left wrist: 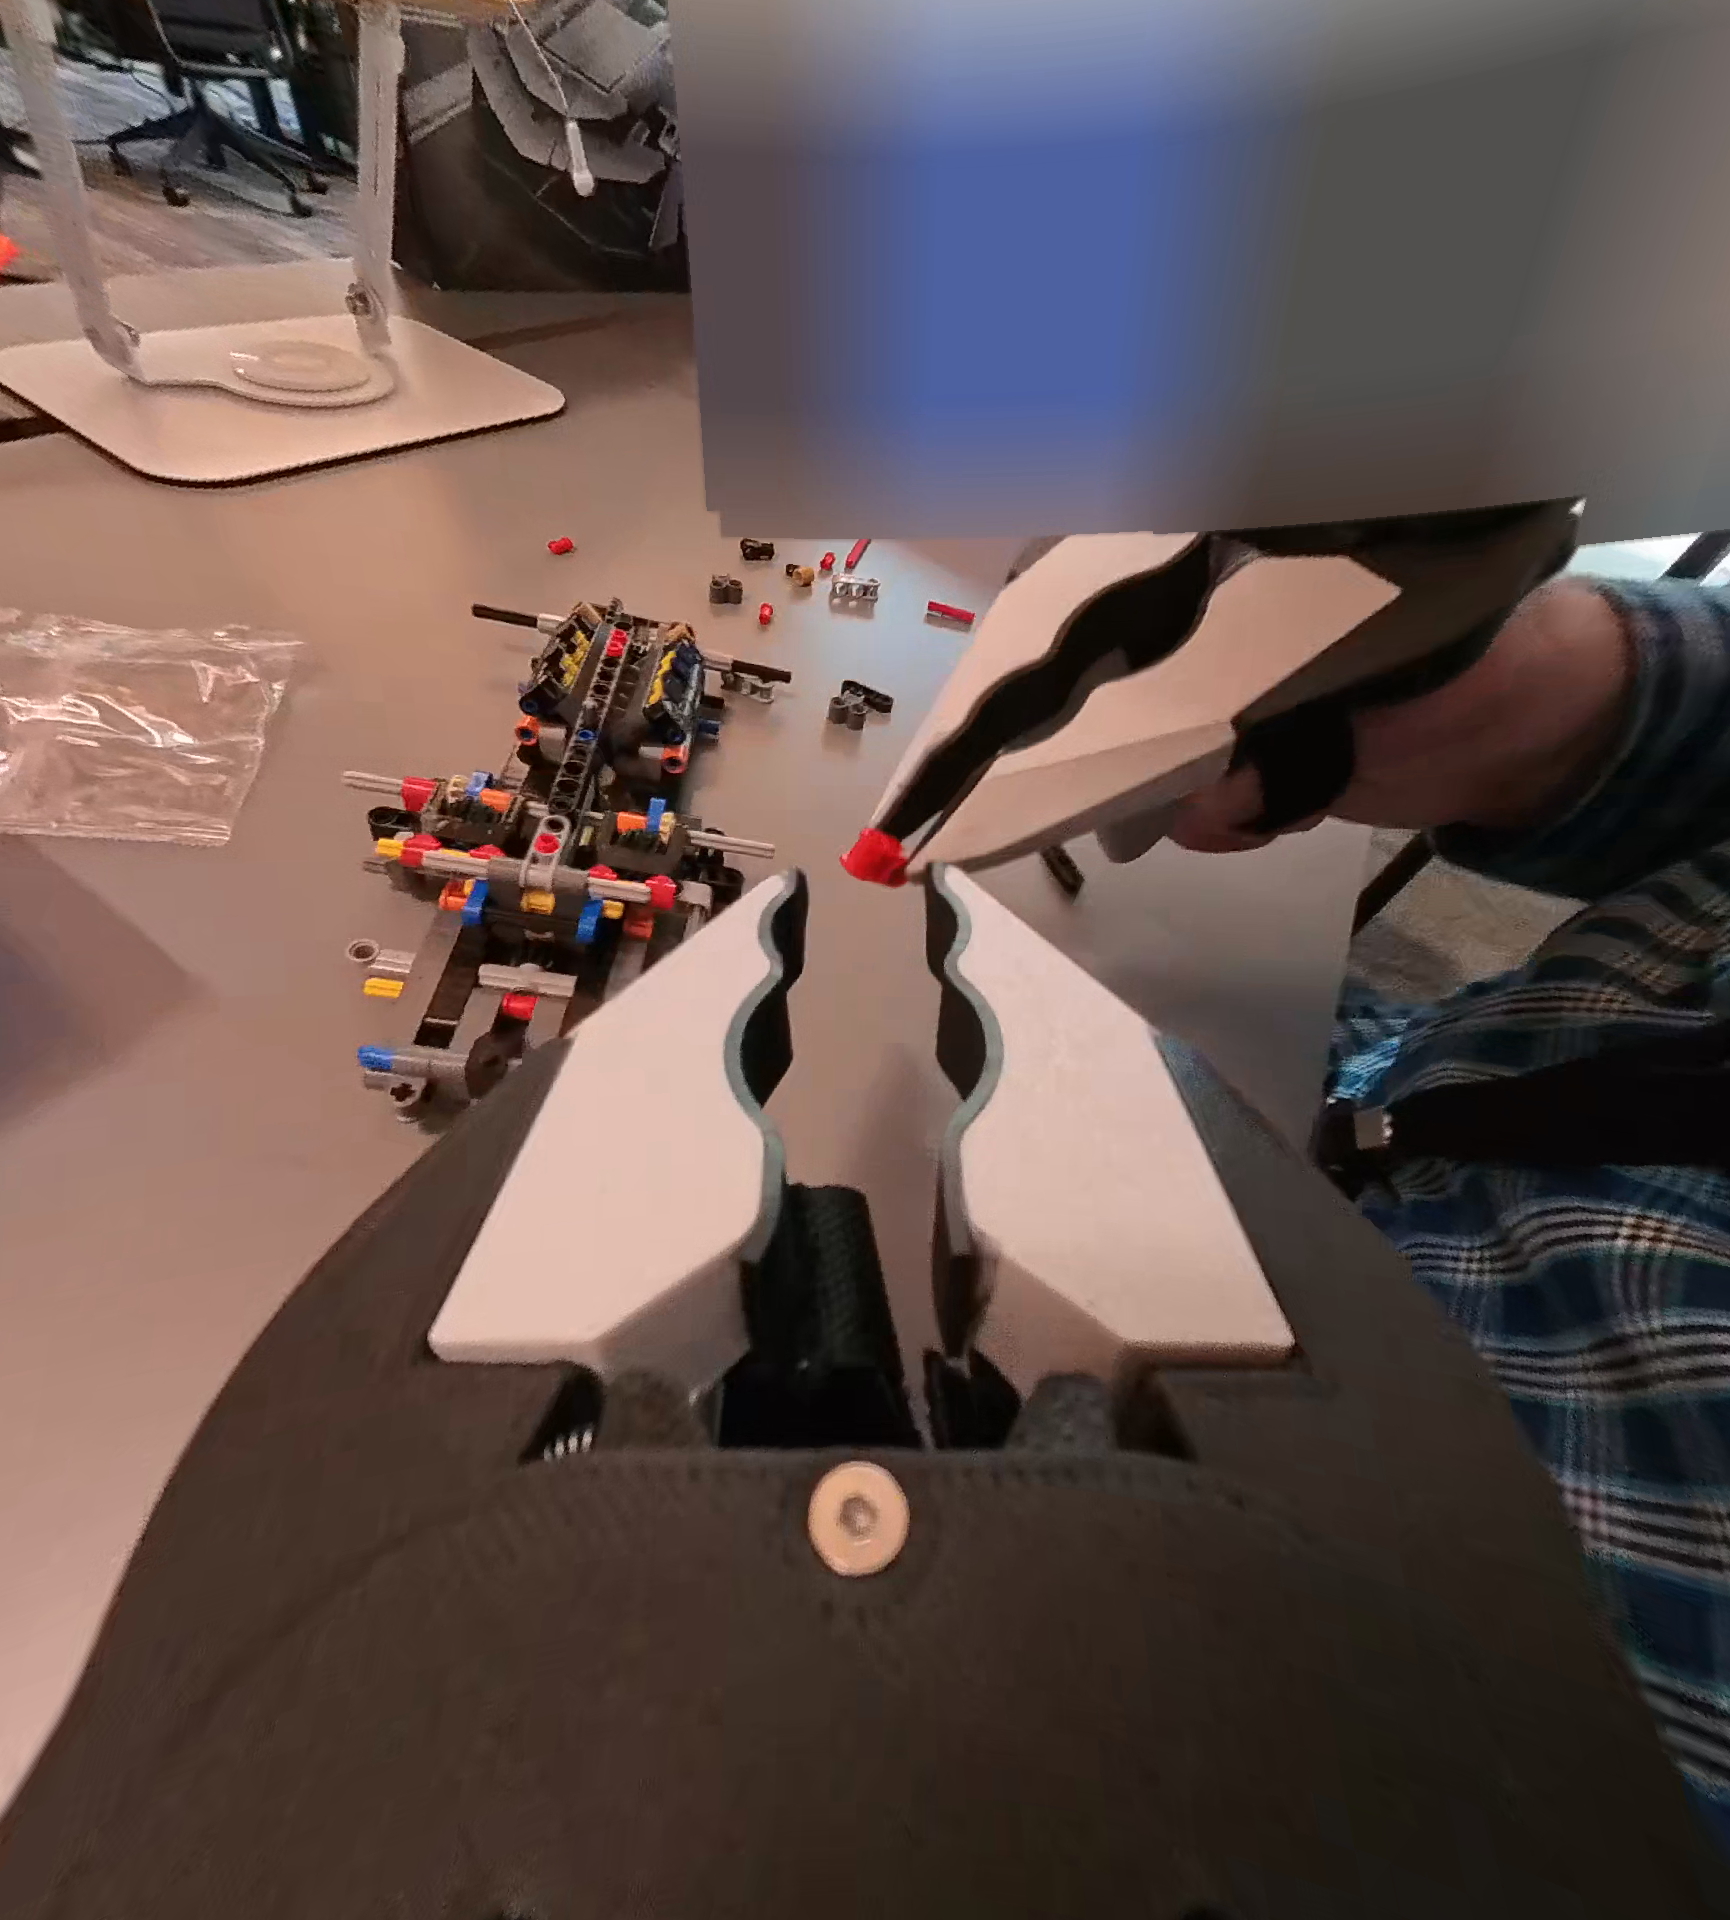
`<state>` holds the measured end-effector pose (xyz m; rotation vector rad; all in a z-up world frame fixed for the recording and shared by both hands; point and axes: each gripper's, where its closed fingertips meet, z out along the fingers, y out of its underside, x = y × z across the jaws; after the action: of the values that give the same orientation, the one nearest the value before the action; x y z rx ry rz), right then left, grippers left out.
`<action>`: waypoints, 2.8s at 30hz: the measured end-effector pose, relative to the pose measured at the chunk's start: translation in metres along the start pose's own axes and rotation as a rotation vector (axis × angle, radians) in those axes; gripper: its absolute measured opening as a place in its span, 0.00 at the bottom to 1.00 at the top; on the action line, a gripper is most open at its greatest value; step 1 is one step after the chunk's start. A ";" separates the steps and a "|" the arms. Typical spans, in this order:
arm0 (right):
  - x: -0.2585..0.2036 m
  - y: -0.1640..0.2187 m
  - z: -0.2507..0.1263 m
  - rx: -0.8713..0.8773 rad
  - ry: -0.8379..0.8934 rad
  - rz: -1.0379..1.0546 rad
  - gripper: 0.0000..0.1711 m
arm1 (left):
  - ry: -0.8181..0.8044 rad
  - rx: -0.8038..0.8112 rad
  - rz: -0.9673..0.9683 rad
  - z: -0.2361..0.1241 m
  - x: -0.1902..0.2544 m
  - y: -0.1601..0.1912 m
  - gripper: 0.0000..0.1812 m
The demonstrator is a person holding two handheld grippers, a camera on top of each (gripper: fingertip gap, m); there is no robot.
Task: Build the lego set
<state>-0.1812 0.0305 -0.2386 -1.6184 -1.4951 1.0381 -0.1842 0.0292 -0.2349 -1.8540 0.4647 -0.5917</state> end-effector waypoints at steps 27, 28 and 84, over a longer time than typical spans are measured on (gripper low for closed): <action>0.028 0.026 0.001 0.016 -0.001 0.103 0.03 | -0.283 -0.373 -0.151 0.022 -0.101 0.057 0.20; 0.030 0.028 0.002 0.011 -0.004 0.108 0.03 | -0.296 -0.373 -0.127 0.022 -0.101 0.057 0.20; 0.033 0.043 -0.045 -0.016 0.030 -0.063 0.03 | -0.276 -0.084 0.531 0.035 0.000 -0.006 0.08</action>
<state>-0.1218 0.0604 -0.2601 -1.5805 -1.5280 0.9660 -0.1629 0.0575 -0.2400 -1.7560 0.7669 0.0411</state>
